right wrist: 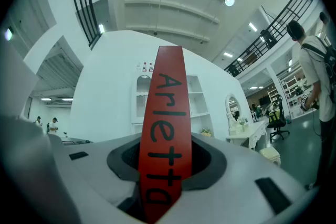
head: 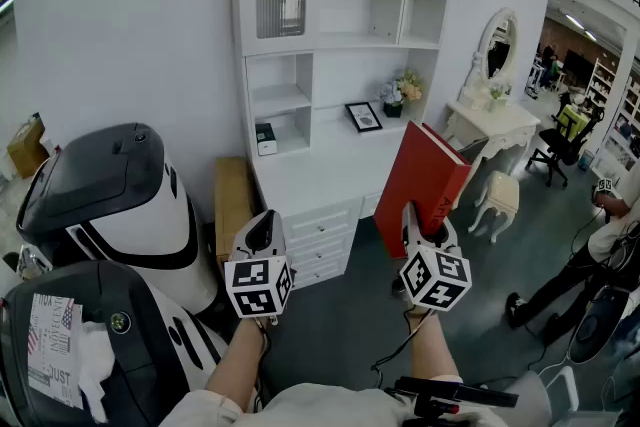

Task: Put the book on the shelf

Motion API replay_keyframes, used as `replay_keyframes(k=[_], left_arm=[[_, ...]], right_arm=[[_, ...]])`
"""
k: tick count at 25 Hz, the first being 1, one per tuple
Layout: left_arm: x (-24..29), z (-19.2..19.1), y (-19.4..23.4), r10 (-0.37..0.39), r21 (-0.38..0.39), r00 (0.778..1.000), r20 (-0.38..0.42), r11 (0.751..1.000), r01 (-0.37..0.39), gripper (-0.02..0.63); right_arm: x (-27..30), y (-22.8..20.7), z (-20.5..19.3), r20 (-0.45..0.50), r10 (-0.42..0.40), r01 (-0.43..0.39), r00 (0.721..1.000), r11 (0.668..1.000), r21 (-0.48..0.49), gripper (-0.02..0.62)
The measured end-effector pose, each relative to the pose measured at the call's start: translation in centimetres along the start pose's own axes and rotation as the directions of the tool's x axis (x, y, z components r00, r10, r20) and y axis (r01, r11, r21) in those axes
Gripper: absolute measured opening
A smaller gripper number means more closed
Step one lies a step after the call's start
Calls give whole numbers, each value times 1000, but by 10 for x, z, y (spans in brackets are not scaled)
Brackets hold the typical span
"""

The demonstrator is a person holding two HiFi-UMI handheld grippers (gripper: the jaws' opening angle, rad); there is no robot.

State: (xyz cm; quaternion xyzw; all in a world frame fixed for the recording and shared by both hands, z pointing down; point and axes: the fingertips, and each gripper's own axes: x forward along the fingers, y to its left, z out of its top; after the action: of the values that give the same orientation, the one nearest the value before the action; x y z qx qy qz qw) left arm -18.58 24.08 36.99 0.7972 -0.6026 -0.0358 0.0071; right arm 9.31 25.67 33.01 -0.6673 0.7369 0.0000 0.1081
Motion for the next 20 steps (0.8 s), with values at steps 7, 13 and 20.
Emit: replay_keyframes(k=[7, 13, 20], left_arm=[[-6, 2, 2, -1, 6, 1000, 3, 1000, 1, 8], [-5, 0, 0, -23, 14, 1000, -4, 1000, 23, 8], [1, -11, -3, -47, 15, 999, -27, 999, 47, 8]], right_arm=[[-5, 5, -1, -2, -5, 5, 1000, 1000, -9, 170], [-7, 14, -8, -27, 12, -12, 1000, 1000, -7, 173], [-12, 10, -15, -19, -14, 15, 1000, 1000, 20, 172]])
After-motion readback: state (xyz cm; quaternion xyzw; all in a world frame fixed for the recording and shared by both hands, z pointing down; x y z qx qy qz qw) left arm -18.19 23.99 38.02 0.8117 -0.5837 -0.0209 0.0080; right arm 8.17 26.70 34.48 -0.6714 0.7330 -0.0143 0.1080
